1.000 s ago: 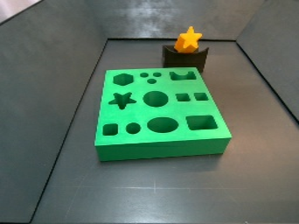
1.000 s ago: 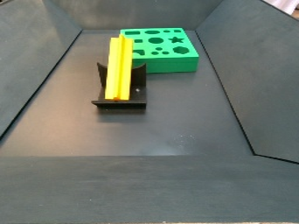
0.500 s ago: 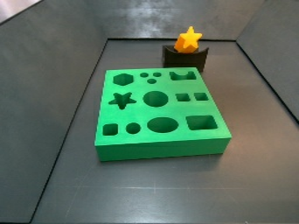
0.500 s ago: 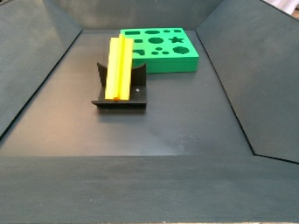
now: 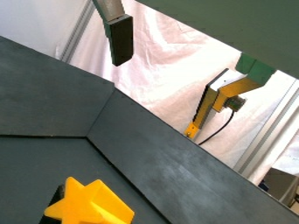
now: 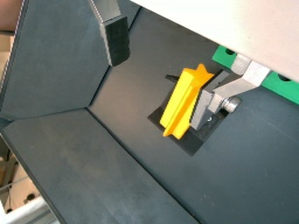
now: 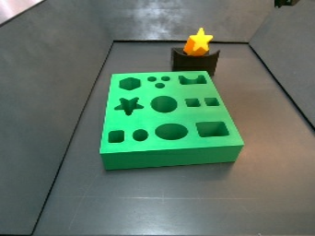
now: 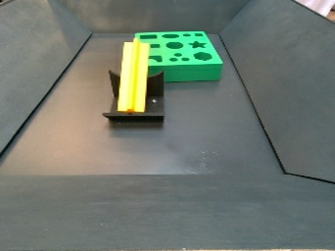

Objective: Pick up the star object. Move up. Place the star object on the fixture. Regrasp the star object. Move to above the board. Insert the star object.
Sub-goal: Regrasp the star object.

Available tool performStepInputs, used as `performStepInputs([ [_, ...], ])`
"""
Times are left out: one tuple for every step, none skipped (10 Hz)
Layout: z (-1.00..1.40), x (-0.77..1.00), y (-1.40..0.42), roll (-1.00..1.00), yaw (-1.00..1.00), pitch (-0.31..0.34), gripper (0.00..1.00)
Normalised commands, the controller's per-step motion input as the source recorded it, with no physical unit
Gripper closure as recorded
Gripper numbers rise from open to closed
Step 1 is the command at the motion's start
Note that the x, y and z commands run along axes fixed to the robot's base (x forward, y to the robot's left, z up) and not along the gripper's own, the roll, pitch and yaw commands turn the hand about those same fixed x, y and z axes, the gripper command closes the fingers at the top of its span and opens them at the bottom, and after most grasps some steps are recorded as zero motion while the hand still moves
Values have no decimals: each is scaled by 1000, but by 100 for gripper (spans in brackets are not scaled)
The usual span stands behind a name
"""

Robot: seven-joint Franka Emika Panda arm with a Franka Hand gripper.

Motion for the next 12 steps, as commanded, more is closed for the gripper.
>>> performStepInputs([
  [-7, 107, -50, 172, 249, 33, 0],
  [-15, 97, -56, 165, 240, 11, 0],
  [-7, 96, -54, 157, 202, -8, 0],
  [-1000, 39, 45, 75, 171, -61, 0],
  [-1000, 43, 46, 76, 137, -73, 0],
  [-1000, 50, 45, 76, 115, -98, 0],
  [-1000, 56, 40, 73, 71, -127, 0],
  [-1000, 59, 37, 69, 42, -138, 0],
  [-1000, 60, 36, 61, 11, -137, 0],
  [-1000, 65, 34, 57, -22, -133, 0],
  [-1000, 65, 32, 58, -37, -122, 0],
  [-1000, 65, 28, 55, -54, -106, 0],
])
